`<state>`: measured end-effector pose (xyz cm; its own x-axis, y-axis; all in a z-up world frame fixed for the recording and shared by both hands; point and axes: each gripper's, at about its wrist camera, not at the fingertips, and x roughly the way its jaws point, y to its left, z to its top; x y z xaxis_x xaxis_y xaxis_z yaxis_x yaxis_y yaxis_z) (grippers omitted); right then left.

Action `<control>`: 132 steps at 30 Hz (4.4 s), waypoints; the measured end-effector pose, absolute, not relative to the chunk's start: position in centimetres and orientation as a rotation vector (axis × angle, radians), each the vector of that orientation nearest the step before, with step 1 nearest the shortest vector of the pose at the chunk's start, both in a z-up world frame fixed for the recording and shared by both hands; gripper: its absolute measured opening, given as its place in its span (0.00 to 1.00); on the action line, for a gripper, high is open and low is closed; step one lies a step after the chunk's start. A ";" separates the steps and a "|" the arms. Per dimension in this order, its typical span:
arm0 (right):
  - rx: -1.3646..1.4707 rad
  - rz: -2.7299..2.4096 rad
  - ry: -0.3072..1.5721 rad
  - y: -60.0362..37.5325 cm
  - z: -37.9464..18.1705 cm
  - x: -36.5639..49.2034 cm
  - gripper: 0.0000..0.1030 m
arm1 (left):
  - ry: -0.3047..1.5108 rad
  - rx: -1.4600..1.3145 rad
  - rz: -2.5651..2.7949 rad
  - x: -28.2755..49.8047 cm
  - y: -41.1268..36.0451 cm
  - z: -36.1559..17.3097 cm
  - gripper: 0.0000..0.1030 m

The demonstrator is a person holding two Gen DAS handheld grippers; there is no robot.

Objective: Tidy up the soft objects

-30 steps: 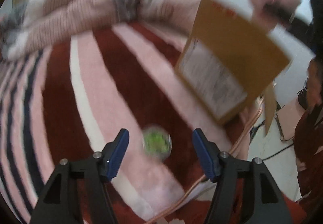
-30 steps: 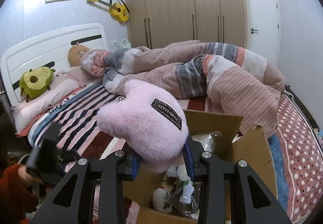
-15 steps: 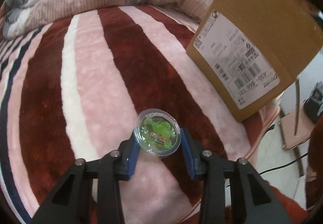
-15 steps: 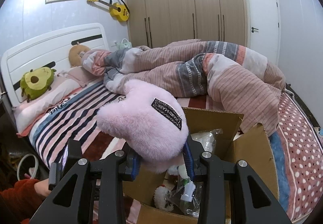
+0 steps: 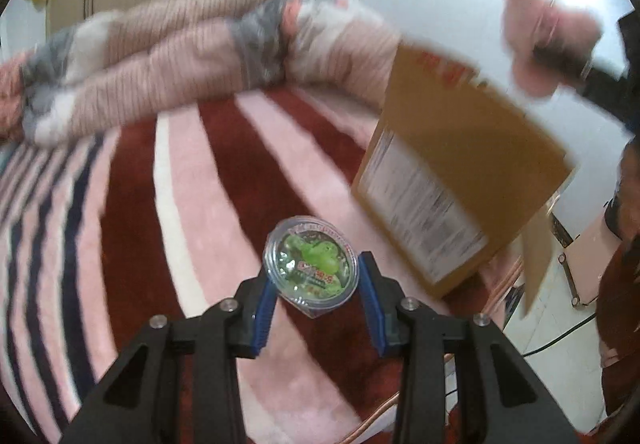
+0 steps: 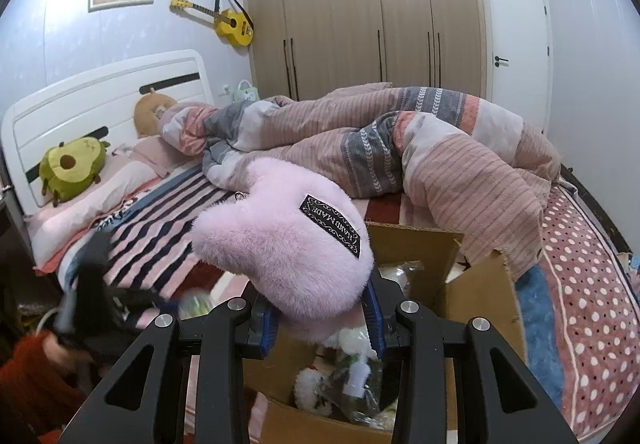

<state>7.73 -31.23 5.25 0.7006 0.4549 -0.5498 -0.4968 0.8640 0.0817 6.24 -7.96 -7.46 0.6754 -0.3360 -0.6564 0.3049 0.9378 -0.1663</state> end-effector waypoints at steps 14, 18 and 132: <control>-0.160 0.463 0.783 -33.7 0.5 9.5 0.34 | 0.636 0.058 -0.582 9.4 -17.8 4.8 0.35; -0.183 0.441 0.815 -34.0 -0.7 10.1 0.56 | 0.703 0.059 -0.605 10.9 -19.6 3.5 0.35; -0.071 0.718 0.358 -31.9 5.6 5.5 1.00 | 0.379 -0.058 0.090 0.4 -7.0 3.7 0.99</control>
